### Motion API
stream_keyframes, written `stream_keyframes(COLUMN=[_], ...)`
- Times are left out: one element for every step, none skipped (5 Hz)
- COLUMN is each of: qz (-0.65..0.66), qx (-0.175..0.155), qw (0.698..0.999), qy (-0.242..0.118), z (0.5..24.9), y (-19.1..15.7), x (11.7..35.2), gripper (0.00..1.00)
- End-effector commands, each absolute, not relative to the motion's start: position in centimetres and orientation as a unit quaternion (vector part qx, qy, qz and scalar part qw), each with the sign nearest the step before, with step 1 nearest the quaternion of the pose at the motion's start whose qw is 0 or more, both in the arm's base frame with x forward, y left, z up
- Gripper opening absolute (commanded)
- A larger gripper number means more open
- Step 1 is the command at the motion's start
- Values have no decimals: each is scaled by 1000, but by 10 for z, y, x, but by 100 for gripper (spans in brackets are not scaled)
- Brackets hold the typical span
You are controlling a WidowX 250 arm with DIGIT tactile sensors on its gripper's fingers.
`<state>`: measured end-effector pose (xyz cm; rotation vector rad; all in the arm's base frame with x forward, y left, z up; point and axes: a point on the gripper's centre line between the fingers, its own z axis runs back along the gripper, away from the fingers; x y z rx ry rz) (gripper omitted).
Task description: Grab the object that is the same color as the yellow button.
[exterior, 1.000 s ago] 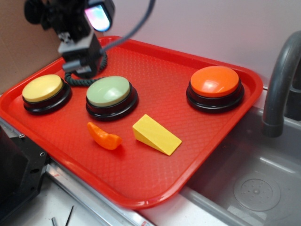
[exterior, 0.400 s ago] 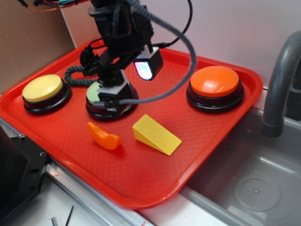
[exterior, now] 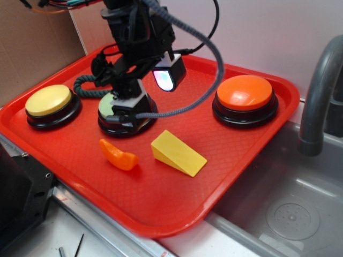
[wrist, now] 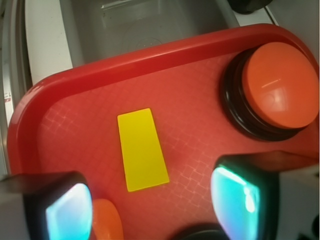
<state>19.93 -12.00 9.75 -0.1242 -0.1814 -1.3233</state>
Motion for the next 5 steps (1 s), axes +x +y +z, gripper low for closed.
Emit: stream_keyframes(qz=[-612,-623,-631,-635,-638], qx=[-35,-6,5,11,4], qw=[789,782,775,771,769], qy=[-46,-29,-29,-31,-30], z=[60,53,50,47,39], y=[-128,-129,-135,-136,-135], x=[188,186,182,178,181], gripper=[100,100,100,100,100])
